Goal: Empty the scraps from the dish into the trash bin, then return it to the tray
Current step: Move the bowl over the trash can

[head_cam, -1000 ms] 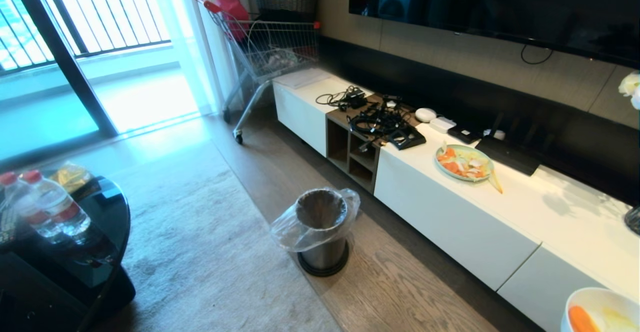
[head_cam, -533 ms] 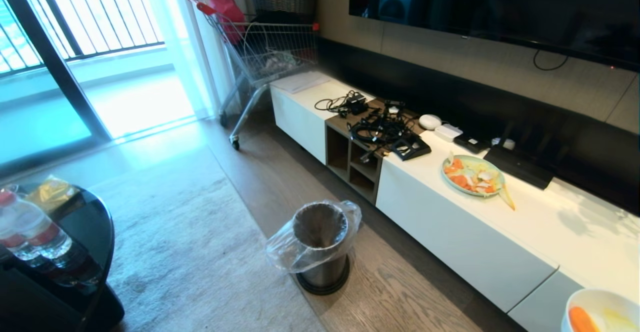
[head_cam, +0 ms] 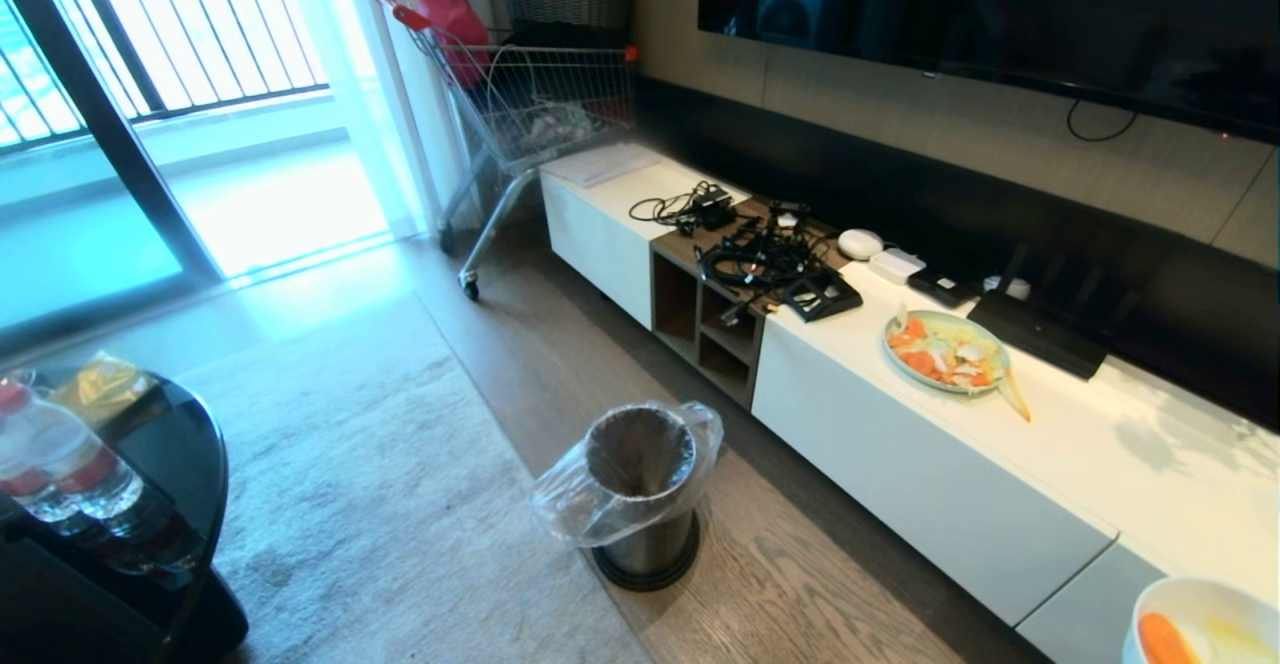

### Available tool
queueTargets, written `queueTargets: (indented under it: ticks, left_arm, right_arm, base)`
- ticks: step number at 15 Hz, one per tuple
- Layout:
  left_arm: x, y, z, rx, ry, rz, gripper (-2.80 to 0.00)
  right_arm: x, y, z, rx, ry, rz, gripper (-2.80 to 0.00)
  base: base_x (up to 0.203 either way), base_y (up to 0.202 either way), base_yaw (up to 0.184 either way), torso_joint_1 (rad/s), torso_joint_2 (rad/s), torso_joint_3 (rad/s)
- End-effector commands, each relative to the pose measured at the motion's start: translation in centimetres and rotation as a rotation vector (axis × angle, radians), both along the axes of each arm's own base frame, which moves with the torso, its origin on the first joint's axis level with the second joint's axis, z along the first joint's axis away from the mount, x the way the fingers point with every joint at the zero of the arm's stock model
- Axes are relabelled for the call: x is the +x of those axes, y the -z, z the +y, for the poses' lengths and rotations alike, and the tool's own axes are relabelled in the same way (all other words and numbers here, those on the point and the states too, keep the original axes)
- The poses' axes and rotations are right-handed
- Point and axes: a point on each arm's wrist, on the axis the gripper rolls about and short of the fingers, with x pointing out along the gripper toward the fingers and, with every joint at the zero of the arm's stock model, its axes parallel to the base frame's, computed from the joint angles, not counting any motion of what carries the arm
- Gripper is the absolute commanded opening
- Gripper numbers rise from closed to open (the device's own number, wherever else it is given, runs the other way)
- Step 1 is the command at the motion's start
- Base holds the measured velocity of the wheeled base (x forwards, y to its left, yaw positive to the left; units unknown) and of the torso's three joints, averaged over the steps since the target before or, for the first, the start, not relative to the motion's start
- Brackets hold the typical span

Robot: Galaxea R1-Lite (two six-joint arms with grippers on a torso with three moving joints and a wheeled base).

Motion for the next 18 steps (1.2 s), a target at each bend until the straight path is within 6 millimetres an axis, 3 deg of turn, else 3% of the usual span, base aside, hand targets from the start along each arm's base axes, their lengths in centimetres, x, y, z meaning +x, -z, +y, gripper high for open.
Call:
queueTargets:
  ticks: [1, 9, 18]
  left_arm:
    - [0.0, 0.0, 0.0, -0.002, -0.001, -0.001, -2.8]
    - [0.0, 0.0, 0.0, -0.002, -0.001, -0.001, -2.8]
    - [0.0, 0.0, 0.0, -0.002, -0.001, -0.001, -2.8]
  right_arm:
    - [0.0, -0.1, 0.0, -0.007, -0.011, 0.002, -2.8]
    - [0.8, -0.6, 0.3, -0.092, -0.206, -0.047, -2.8]
    - [2.0, -2.2, 0.9, -0.141, -0.349, -0.111, -2.8]
  base:
    - [0.0, 0.0, 0.0, 0.0, 0.0, 0.0]
    - [0.0, 0.0, 0.0, 0.0, 0.0, -0.007]
    - [0.0, 0.0, 0.0, 0.004, 0.0, -0.179]
